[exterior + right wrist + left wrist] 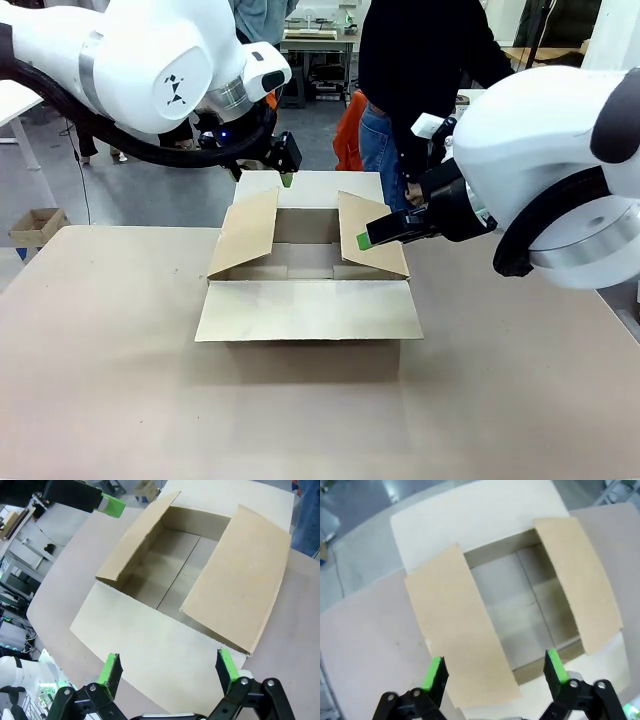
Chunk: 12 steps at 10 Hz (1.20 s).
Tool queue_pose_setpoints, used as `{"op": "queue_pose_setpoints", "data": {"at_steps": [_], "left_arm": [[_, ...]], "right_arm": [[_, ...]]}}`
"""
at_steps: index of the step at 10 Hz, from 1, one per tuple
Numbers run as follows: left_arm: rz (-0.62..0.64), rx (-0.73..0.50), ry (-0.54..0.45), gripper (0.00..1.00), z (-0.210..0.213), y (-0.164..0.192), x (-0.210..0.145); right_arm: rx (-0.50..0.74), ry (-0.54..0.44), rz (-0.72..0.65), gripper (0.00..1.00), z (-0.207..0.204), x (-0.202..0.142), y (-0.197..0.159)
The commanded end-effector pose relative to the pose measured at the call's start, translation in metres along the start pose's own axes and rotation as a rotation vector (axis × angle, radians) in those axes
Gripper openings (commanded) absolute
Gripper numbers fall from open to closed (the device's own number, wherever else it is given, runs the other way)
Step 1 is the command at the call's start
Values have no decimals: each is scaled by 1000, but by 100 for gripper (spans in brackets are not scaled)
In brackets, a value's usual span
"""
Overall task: Pack the gift set into the box.
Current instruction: Place both hands on the side flaps of the Package Box and spread them outward.
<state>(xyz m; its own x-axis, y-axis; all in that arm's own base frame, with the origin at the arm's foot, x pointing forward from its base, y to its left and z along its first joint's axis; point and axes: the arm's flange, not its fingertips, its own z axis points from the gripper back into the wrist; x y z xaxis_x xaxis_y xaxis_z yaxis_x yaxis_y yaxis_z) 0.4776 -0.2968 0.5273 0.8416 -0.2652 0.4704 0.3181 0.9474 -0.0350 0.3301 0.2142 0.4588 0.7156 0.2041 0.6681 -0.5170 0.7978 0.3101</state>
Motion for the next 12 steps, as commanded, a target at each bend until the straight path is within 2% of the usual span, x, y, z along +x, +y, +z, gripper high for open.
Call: {"op": "queue_pose_setpoints", "data": {"at_steps": [1, 3, 6, 9, 12], "left_arm": [[101, 59, 86, 100, -26, 5, 28], [172, 61, 144, 100, -56, 10, 47], [266, 162, 177, 100, -100, 8, 58], [304, 277, 257, 100, -127, 2, 52], [318, 385, 279, 100, -136, -3, 41]], "right_arm": [[-5, 17, -19, 100, 6, 4, 1], [-5, 17, -19, 100, 6, 4, 1], [-5, 17, -19, 100, 6, 4, 1], [-5, 17, -19, 100, 6, 4, 1], [-5, 17, -19, 100, 6, 4, 1]]}}
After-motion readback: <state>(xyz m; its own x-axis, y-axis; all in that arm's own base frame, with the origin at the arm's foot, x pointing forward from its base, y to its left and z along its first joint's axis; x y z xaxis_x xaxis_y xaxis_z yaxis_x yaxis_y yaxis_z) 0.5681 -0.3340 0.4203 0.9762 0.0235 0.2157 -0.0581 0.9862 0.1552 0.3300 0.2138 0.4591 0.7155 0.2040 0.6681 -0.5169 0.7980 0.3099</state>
